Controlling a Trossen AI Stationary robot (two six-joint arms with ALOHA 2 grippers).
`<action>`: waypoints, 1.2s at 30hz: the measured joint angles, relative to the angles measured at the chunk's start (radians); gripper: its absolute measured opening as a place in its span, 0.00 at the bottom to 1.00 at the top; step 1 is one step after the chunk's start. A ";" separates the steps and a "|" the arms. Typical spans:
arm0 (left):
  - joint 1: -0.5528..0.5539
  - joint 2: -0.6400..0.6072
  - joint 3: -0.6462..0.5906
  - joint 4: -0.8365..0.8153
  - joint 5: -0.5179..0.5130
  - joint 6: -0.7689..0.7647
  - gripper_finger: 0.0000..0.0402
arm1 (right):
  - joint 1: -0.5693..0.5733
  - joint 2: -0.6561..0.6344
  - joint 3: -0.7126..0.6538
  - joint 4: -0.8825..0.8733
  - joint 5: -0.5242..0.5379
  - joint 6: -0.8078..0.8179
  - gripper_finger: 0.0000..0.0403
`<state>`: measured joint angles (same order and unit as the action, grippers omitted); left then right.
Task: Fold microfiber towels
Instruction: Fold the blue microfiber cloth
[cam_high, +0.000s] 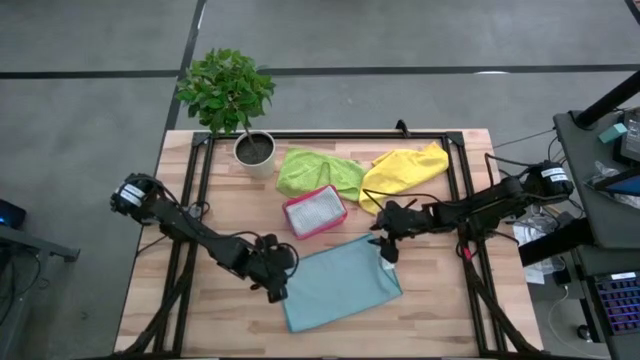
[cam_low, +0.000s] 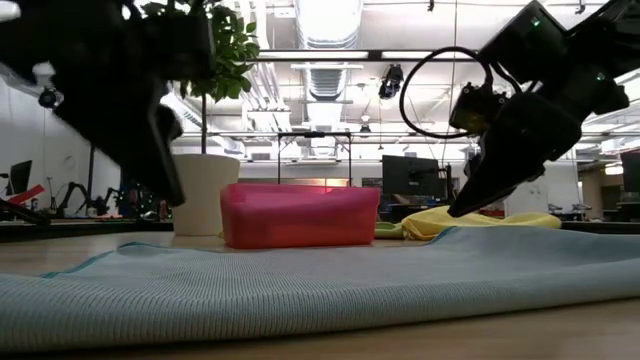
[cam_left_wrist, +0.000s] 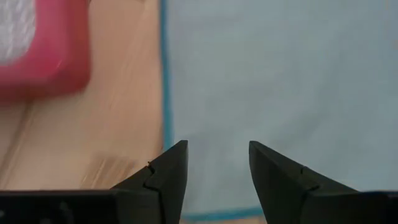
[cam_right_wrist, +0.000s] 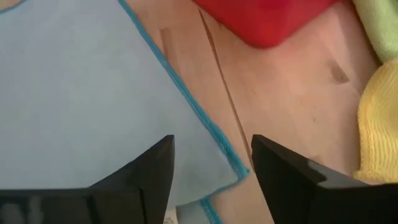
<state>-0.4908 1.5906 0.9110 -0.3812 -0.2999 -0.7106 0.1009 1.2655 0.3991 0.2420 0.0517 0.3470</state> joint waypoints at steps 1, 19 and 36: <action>0.000 0.000 -0.010 -0.005 0.000 -0.010 0.38 | 0.000 0.000 -0.001 0.007 0.000 0.000 0.49; -0.001 0.011 -0.134 0.083 0.012 -0.068 0.23 | -0.003 0.020 -0.091 0.158 0.032 0.037 0.46; -0.001 0.011 -0.133 0.078 0.012 -0.060 0.04 | 0.001 0.168 -0.055 0.254 -0.008 -0.007 0.25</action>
<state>-0.4915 1.6020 0.7784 -0.3037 -0.2878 -0.7706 0.1020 1.4339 0.3439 0.4965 0.0439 0.3401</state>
